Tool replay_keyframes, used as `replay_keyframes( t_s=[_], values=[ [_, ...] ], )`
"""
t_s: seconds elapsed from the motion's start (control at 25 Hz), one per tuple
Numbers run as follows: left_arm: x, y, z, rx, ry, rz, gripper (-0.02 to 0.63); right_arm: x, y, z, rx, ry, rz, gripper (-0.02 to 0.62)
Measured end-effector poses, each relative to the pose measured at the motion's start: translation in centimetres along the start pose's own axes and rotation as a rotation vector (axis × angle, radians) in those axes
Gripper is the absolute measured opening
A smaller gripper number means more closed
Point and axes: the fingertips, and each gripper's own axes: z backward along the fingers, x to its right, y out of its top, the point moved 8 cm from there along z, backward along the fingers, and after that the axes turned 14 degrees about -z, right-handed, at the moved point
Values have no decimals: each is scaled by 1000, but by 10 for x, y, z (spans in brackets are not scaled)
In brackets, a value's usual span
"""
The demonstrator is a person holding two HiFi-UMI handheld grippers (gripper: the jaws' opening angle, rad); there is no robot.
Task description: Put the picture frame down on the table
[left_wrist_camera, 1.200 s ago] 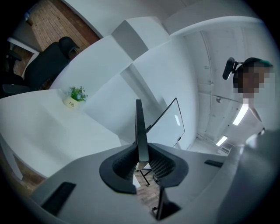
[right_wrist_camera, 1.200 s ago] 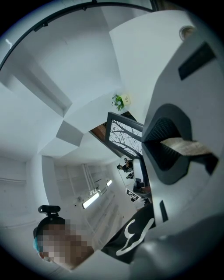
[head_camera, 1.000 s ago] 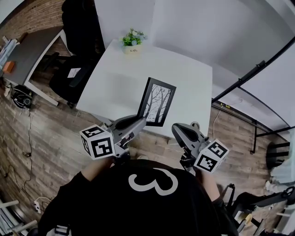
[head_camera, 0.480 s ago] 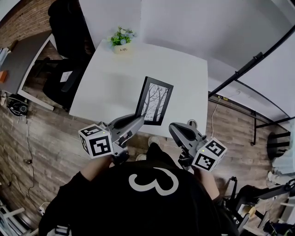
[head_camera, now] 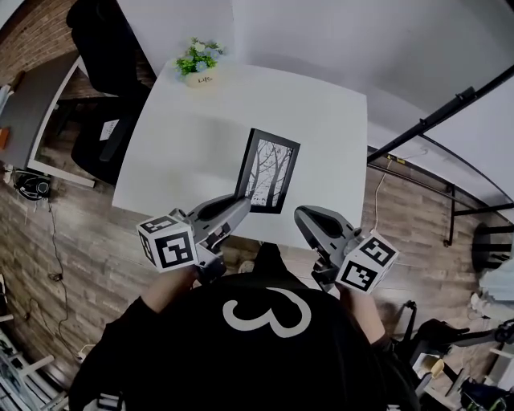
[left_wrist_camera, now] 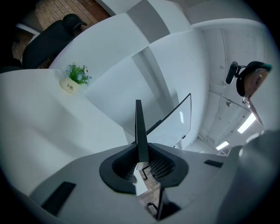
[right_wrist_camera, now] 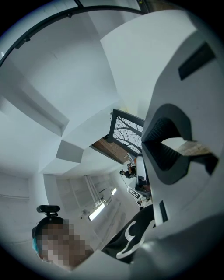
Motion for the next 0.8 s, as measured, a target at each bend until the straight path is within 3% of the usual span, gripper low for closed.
replay_keyframes(
  t_s=[0.8],
  values=[
    [-80, -21, -57, -106, 176, 153, 81, 81, 28, -36, -104, 9, -104, 23]
  ],
)
